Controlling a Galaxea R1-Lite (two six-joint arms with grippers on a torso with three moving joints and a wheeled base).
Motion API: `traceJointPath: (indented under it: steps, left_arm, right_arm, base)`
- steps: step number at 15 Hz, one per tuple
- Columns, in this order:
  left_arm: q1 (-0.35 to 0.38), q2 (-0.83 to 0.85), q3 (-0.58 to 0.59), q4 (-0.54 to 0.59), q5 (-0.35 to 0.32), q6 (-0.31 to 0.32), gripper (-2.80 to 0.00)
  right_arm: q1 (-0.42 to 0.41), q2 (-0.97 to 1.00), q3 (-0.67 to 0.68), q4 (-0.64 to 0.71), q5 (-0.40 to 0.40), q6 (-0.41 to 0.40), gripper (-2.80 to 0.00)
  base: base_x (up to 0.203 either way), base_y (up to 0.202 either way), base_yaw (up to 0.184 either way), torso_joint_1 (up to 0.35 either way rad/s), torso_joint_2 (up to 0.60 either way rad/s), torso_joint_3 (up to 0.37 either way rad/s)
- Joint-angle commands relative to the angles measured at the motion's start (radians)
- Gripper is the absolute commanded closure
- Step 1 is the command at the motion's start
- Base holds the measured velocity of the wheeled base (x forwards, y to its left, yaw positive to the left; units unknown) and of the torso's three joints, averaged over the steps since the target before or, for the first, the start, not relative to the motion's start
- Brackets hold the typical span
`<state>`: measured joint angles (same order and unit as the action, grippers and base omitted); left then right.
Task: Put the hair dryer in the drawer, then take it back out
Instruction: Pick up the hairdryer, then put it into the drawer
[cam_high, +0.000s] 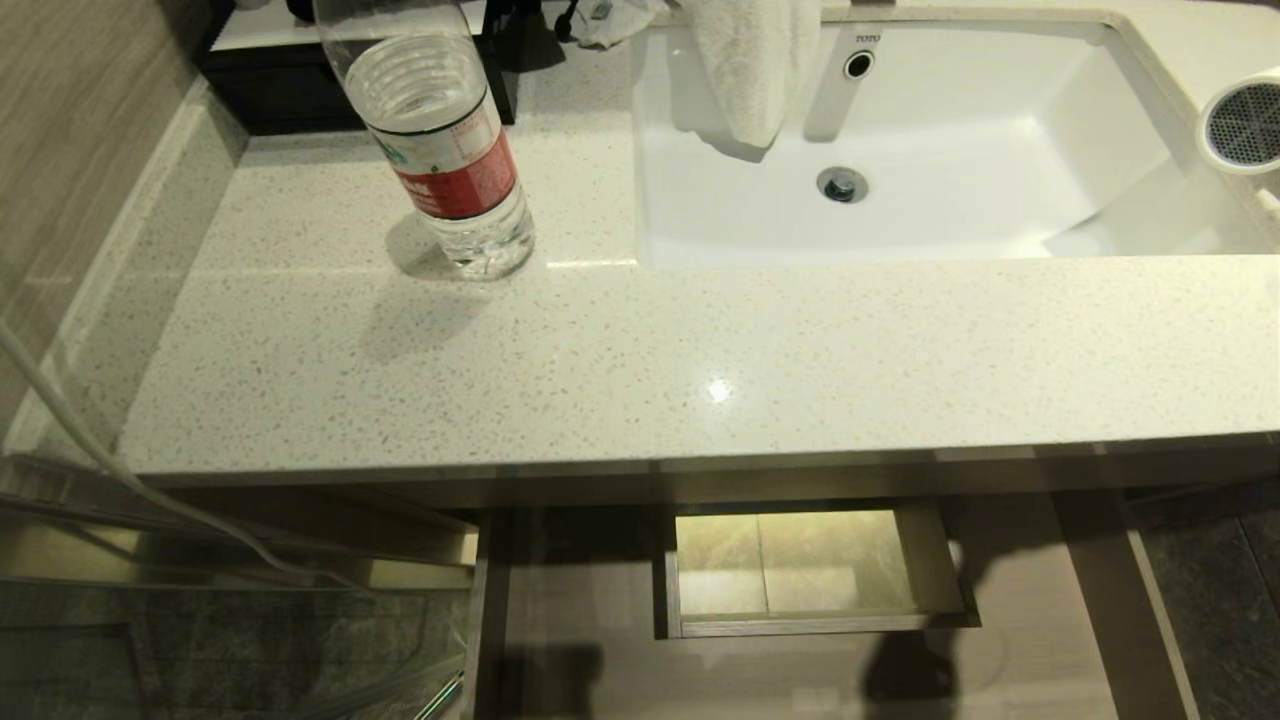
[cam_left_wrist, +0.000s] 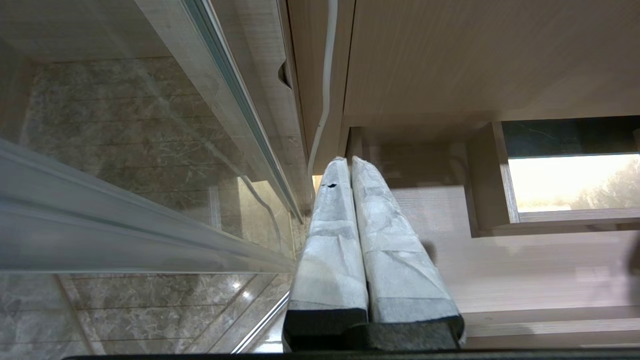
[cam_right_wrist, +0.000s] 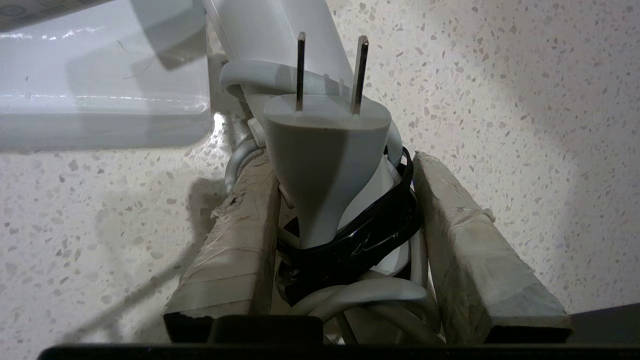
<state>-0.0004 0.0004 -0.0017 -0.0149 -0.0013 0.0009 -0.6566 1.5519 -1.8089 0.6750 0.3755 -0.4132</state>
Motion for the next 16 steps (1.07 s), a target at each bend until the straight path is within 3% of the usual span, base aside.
traceJointPath:
  steps: [1, 16]
  left_arm:
    - [0.0, 0.001, 0.0, 0.0, 0.0, -0.001, 0.0]
    - [-0.001, 0.001, 0.0, 0.0, 0.0, -0.001, 0.0]
  right_arm:
    - [0.0, -0.058, 0.011, 0.026, 0.002, -0.004, 0.0]
    - [-0.002, -0.182, 0.12, 0.025, 0.006, 0.001, 0.0]
  base:
    - [0.0, 0.0, 0.0, 0.0, 0.0, 0.0]
    - [0.0, 0.0, 0.0, 0.0, 0.0, 0.0]
